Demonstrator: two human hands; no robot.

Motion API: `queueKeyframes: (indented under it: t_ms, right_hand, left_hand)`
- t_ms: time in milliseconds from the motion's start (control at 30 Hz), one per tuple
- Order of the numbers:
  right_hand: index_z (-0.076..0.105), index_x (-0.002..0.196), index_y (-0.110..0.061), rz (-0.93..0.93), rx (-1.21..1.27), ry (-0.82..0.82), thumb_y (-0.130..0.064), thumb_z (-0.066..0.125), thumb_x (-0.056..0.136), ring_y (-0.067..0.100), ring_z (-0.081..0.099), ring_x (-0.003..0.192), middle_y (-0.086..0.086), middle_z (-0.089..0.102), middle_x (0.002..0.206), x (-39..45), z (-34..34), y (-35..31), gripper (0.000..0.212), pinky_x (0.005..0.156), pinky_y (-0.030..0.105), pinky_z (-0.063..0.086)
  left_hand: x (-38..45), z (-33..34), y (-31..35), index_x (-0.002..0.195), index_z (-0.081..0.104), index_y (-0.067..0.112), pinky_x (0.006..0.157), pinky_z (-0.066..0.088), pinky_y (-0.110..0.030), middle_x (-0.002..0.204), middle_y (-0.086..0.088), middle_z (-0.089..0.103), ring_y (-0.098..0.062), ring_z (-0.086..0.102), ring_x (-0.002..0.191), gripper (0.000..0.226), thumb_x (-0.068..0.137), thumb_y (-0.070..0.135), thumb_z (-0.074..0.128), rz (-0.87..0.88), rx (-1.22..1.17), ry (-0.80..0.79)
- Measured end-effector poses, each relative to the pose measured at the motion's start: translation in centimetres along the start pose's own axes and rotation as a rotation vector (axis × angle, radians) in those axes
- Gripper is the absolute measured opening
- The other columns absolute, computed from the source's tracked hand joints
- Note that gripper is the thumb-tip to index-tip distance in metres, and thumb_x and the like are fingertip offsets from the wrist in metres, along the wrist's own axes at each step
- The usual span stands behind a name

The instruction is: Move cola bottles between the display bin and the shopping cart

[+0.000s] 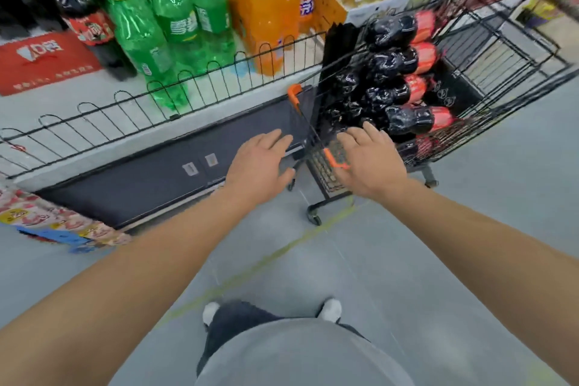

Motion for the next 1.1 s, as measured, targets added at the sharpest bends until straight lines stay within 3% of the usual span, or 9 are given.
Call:
queueKeyframes:
  t_ms: [200, 367, 833, 1100]
  right_hand:
    - [0.023, 0.161, -0.018, 0.103, 0.031, -0.021, -0.055, 0.051, 0.100, 0.032, 0.011, 0.158, 0.006, 0.025, 0.167, -0.8, 0.6, 11.7, 0.077, 0.127, 0.050, 0.014]
    - [0.026, 0.161, -0.018, 0.161, 0.068, -0.026, -0.053, 0.051, 0.099, 0.034, 0.016, 0.156, 0.007, 0.030, 0.165, 2.0, 1.1, 18.5, 0.075, 0.127, 0.050, 0.016]
    - [0.033, 0.158, -0.013, 0.273, 0.219, 0.035, -0.051, 0.055, 0.099, 0.032, 0.025, 0.154, 0.010, 0.036, 0.162, 19.0, -2.3, 31.8, 0.074, 0.127, 0.047, 0.019]
    - [0.036, 0.155, -0.007, 0.273, 0.355, 0.042, -0.042, 0.059, 0.099, 0.031, 0.031, 0.149, 0.014, 0.039, 0.159, 29.0, -3.4, 38.9, 0.070, 0.125, 0.038, 0.017]
  left_hand:
    - [6.6, 1.1, 9.8, 0.158, 0.027, 0.020, 0.120, 0.023, -0.039, 0.164, -0.006, 0.025, -0.029, 0.025, 0.148, 0.068, 0.099, 0.041, 0.054, 0.075, -0.005, -0.020]
    - [13.4, 1.9, 13.9, 0.158, 0.025, 0.020, 0.120, 0.022, -0.039, 0.165, -0.006, 0.023, -0.028, 0.023, 0.149, 0.068, 0.100, 0.041, 0.053, 0.114, -0.014, -0.045]
    - [36.7, 1.2, 15.3, 0.159, 0.025, 0.020, 0.120, 0.026, -0.043, 0.165, -0.007, 0.022, -0.032, 0.025, 0.149, 0.070, 0.100, 0.044, 0.053, 0.129, -0.077, -0.063]
    - [48.5, 2.0, 15.0, 0.157, 0.028, 0.016, 0.120, 0.029, -0.045, 0.163, -0.010, 0.025, -0.033, 0.027, 0.148, 0.073, 0.097, 0.044, 0.057, 0.026, -0.097, -0.044]
Point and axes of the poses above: each hand's wrist, its own x-axis towards the middle knuckle, its own z-axis out of the palm, y = z × x, the point moved 8 cm from there along x, towards the middle knuckle
